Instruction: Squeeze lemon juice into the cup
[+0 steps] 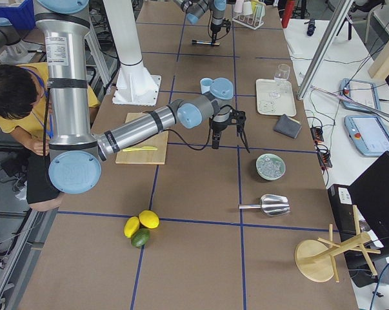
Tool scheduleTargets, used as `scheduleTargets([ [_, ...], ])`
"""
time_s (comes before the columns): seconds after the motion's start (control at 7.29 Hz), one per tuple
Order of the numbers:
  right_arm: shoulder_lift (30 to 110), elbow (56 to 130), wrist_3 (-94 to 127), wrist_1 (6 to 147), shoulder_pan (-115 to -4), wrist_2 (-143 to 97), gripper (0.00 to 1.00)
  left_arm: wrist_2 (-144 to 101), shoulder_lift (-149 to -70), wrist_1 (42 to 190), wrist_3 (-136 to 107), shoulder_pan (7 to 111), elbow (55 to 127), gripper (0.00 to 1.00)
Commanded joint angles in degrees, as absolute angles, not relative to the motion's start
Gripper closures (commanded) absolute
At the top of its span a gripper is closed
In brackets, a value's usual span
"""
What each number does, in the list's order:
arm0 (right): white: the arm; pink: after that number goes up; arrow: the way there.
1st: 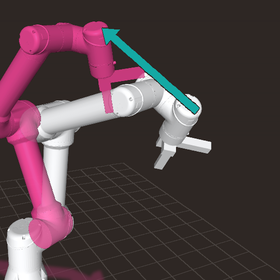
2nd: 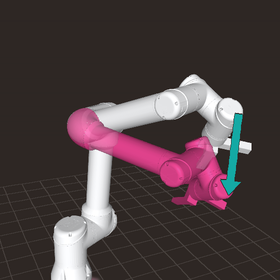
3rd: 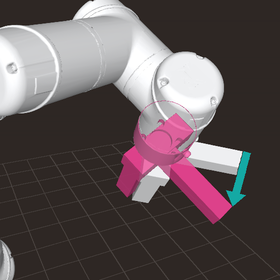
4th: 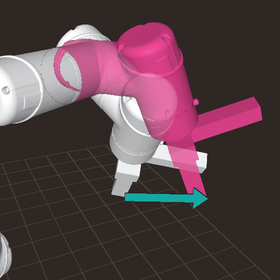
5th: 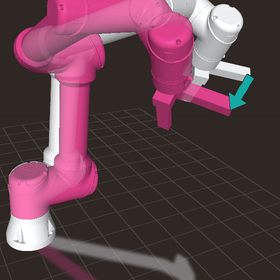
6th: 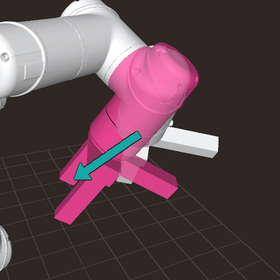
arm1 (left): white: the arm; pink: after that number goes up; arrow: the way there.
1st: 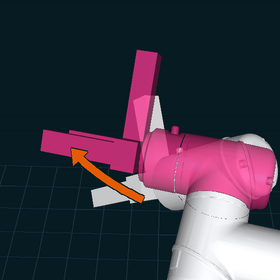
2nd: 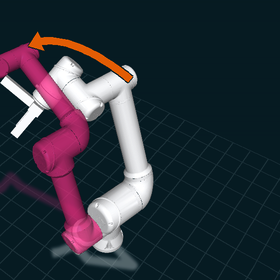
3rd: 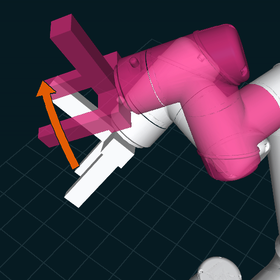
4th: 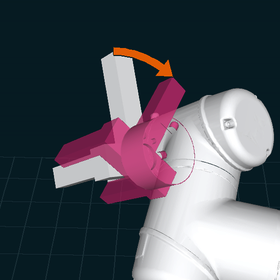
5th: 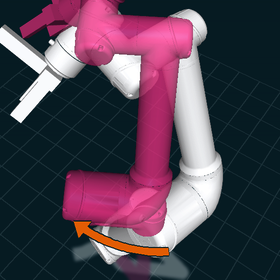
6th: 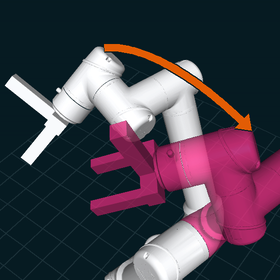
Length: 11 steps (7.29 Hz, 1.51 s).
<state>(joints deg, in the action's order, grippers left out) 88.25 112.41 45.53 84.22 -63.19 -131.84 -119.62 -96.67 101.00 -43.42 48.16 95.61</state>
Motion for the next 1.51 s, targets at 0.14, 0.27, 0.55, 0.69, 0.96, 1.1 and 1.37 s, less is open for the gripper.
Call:
scheduleTargets([
  [0.14,88.59,112.15,44.66,84.29,-64.06,-131.84,0.0,-120.06,-96.51,100.37,-41.15,49.47,100.42,0.0],
  [0.27,90.07,112.06,39.34,84.46,-66.6,-132.18,0.0,-120.32,-96.42,99.76,-33.21,57.05,103.07,0.0],
  [0.55,93.5,109.44,25.82,84.9,-72.3,-132.45,0.0,-129.14,-95.45,94.95,-21.24,71.65,106.78,0.0],
  [0.69,94.21,105.68,17.92,84.9,-76.34,-132.54,0.0,-131.98,-93.36,94.23,-14.83,77.2,106.79,0.0],
  [0.96,93.52,96.19,2.53,84.81,-84.07,-133.93,0.0,-132.89,-87.74,94.13,-3.64,83.82,105.65,0.0],
  [1.1,93.86,93.11,-1.8,84.9,-86.98,-136.12,0.0,-132.98,-84.93,94.22,-3.43,84.54,105.04,0.0],
  [1.37,94.39,91.41,-5.01,85.08,-88.59,-137.63,0.0,-135.34,-80.43,94.48,-2.2,86.57,103.55,0.0],
])
